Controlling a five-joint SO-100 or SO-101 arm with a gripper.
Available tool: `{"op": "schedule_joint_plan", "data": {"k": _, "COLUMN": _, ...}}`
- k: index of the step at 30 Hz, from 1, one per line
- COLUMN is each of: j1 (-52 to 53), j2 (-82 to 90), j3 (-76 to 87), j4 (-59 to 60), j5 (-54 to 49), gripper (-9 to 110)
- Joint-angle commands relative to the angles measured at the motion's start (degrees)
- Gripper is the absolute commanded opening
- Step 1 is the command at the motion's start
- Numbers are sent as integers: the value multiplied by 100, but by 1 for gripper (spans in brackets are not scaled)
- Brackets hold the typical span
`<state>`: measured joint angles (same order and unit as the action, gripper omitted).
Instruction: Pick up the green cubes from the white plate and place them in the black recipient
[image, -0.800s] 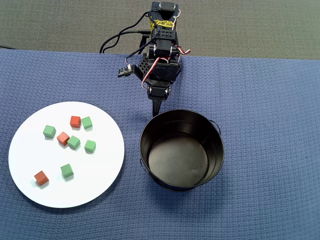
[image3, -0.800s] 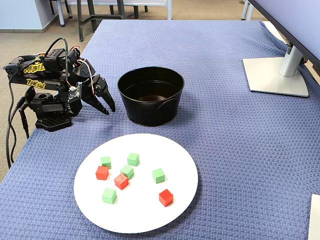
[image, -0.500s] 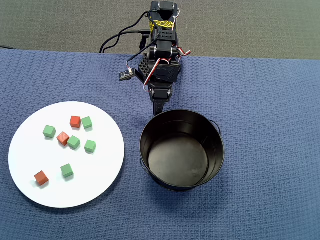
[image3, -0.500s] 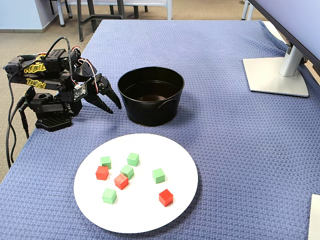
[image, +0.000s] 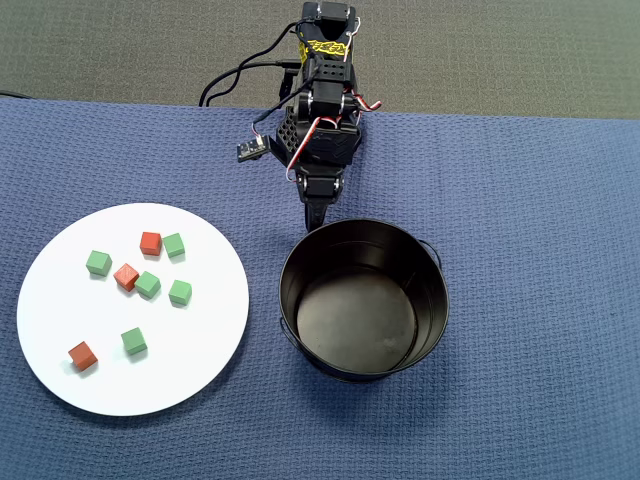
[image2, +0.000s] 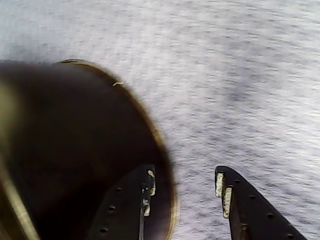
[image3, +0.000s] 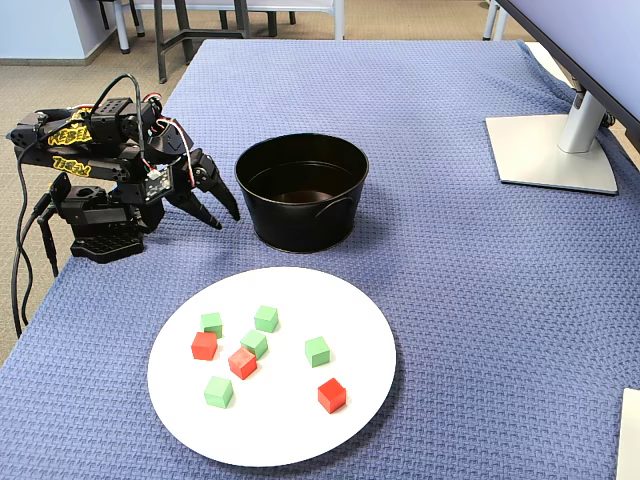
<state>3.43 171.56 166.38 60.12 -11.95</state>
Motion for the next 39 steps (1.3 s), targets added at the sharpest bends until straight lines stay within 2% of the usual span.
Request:
{"op": "schedule_joint_plan", "data": {"k": 1, "j1": 431, "j2": -167, "j3": -545, "j4": 272, "j5": -62, "gripper": 6}}
{"op": "schedule_joint_plan", "data": {"k": 9, "j1": 1415, "j2": -1582, "j3": -1538, "j4": 79, "j5": -686, "gripper": 9}}
{"op": "schedule_joint_plan", "data": {"k": 18, "j1": 2725, "j2": -4096, "j3": -3999, "j4": 185, "j5": -3103, "gripper": 13}}
{"op": "schedule_joint_plan", "data": {"k": 24, "j1": 3683, "j2": -5599, "j3": -5194, "j4": -334, "j5": -4904, "gripper": 16}}
{"op": "schedule_joint_plan", "data": {"k": 34, "j1": 4228, "j2": -8121, "j3": -7058, "j4": -1028, "j5": -5713, "gripper": 15}}
{"op": "schedule_joint_plan", "data": {"k": 37, "j1": 4228, "j2": -8253, "j3": -7075, "j4": -1125, "j5": -6152, "gripper": 20}}
{"op": "schedule_joint_plan", "data": {"k": 39, "j1": 4219, "j2": -8394, "j3": -7137, "j4": -1345, "j5": -6047, "gripper": 24}}
